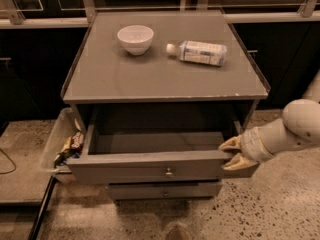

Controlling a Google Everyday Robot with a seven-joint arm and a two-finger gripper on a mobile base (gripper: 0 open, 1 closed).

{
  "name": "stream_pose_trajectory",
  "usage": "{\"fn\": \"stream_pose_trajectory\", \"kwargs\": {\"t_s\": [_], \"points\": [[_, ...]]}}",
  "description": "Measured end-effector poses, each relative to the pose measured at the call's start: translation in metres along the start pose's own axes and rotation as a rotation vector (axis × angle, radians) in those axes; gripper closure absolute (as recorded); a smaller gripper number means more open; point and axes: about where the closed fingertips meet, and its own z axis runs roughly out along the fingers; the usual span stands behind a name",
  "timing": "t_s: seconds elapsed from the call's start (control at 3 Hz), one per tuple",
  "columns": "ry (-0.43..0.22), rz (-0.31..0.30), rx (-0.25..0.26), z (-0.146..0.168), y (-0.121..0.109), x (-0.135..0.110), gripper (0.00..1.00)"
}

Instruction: Open top drawer

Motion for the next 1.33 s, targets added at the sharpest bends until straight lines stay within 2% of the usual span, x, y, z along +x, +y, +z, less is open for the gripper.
{"fn": "stream_pose_trajectory", "kwargs": {"t_s": [0.33,0.67,1.0,1.33], "points": [[0.000,0.000,0.000,0.000,0.000,0.000,0.00],[-0.001,0.000,-0.001,0.000,0.000,0.000,0.00],[-0.022,-0.003,-0.027,0.001,0.008,0.001,0.00],[-0.039,0.001,-0.046,-0.003,0.022,0.008,0.19]]}}
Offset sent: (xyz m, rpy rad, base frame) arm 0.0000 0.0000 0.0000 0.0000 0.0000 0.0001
